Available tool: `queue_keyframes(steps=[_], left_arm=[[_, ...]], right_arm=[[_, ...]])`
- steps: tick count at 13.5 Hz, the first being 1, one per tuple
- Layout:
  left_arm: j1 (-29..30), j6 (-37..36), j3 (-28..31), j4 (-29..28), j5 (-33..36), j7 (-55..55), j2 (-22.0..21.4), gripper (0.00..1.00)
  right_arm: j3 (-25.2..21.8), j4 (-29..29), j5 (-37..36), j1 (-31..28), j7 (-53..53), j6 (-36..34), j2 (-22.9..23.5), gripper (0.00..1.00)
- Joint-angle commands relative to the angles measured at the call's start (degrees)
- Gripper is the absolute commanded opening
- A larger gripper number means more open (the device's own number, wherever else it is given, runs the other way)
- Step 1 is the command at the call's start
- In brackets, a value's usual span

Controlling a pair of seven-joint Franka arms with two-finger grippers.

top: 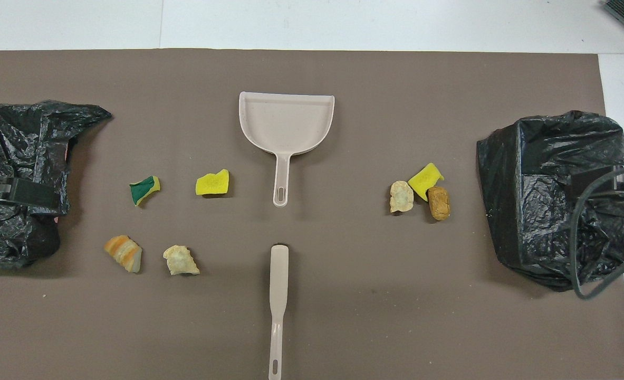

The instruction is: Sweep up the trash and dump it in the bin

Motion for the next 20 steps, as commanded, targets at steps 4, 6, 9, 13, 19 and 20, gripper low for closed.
queue_keyframes(steps=[4, 6, 9, 13, 19, 20], left_arm=[[0.37, -0.16, -0.05, 0.05, -0.67, 0.58, -0.52, 1.00], [0.29, -0.07, -0.05, 0.05, -0.67, 0.66, -0.61, 1.00], [0.38, -0.07, -0.05, 0.05, -0.67, 0.58, -0.61, 1.00], [0.37, -0.07, -0.05, 0.05, -0.67, 0.58, -0.61, 1.00], [1.52, -0.07, 0.21, 0.05, -0.59, 0.66, -0.61, 1.00], [1.61, 0.36, 0.30, 0.05, -0.59, 0.75, -0.52, 1.00]], right_arm=[[0.23, 0.50, 1.42, -0.26, -1.01, 0.71, 0.25, 1.00], [0.23, 0.41, 1.42, -0.79, -1.01, 0.10, 0.07, 1.00], [0.06, 0.24, 0.98, -0.87, -0.93, 0.09, -0.02, 1.00], [0.15, 0.32, 1.42, -0.79, -1.19, 0.44, -0.02, 1.00], [0.06, 0.32, 1.07, -0.79, -1.19, 0.27, -0.01, 1.00], [0.06, 0.32, 1.07, -0.79, -1.19, 0.27, -0.02, 1.00]])
